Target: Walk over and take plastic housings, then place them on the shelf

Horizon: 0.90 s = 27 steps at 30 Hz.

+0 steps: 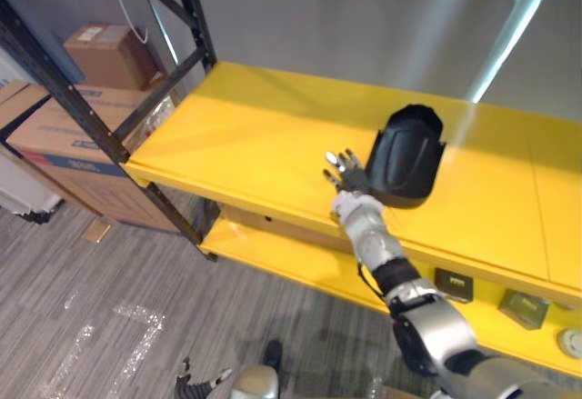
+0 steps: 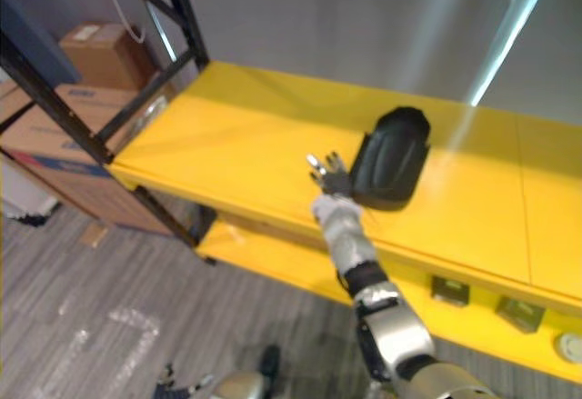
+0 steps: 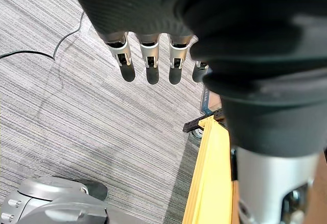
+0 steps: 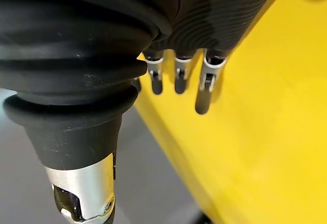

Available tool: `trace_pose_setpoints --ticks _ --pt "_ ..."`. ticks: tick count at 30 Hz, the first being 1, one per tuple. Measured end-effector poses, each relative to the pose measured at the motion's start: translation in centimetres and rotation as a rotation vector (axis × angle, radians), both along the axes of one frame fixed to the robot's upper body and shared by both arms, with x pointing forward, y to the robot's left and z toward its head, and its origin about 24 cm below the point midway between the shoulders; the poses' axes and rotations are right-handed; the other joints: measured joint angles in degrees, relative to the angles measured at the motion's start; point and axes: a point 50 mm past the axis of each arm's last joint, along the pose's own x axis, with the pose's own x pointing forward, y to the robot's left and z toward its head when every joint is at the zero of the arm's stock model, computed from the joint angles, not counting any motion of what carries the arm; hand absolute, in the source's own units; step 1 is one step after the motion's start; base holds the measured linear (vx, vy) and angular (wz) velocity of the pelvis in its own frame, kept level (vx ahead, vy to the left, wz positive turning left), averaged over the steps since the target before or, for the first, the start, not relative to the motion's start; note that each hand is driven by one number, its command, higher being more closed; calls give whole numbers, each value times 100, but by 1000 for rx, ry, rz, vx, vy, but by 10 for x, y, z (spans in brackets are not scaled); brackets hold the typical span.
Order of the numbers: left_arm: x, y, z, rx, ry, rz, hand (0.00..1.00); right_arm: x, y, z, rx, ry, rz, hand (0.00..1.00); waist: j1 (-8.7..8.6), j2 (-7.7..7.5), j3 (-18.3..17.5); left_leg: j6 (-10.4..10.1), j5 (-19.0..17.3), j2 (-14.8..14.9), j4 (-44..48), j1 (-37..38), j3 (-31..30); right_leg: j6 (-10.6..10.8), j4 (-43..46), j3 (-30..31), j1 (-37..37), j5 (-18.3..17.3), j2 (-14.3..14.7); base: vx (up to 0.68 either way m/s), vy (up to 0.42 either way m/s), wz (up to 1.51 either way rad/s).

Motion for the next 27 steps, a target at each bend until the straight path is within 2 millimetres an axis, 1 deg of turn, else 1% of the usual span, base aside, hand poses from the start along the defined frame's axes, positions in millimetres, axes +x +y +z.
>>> trace_pose_setpoints --ticks 7,13,16,19,22,23,24,27 --pt "-3 0 -2 0 9 2 0 1 -31 6 41 -8 -178 0 -25 29 19 2 -2 -4 2 0 10 2 -1 10 -5 1 1 0 0 0" --pt "-3 -3 -2 3 12 -10 0 -2 -47 8 50 -25 -235 0 -35 41 40 12 -10 -6 1 0 24 1 2 28 -14 1 -2 0 0 0" --pt "-3 -3 -2 8 13 -7 0 -2 -50 7 49 -44 -215 0 -45 40 45 13 -10 -21 2 1 28 1 2 34 -17 0 0 0 0 0" --pt "-4 -3 -2 9 14 -8 0 -2 -50 5 33 -76 -112 0 -65 41 45 13 -10 -23 3 1 28 0 4 36 -18 0 1 0 0 0" --pt "-4 -2 -2 12 15 -15 0 -2 -47 2 7 -108 34 0 -69 41 45 15 -11 -27 5 1 26 0 7 34 -18 0 2 0 0 0" --pt "-4 -2 -2 12 16 -18 0 -2 -44 0 -15 -122 114 0 -71 41 45 15 -11 -31 7 0 20 0 9 30 -18 0 6 0 0 0" --pt "-4 -1 -2 13 16 -21 0 -2 -43 0 -26 -126 142 0 -70 41 45 15 -11 -34 11 0 15 1 10 26 -17 0 7 0 0 0" --pt "-2 -1 -2 4 16 -34 0 -2 -39 0 -72 -144 264 0 -25 40 45 16 -10 -59 26 -1 -14 6 15 5 -11 4 5 0 0 4"
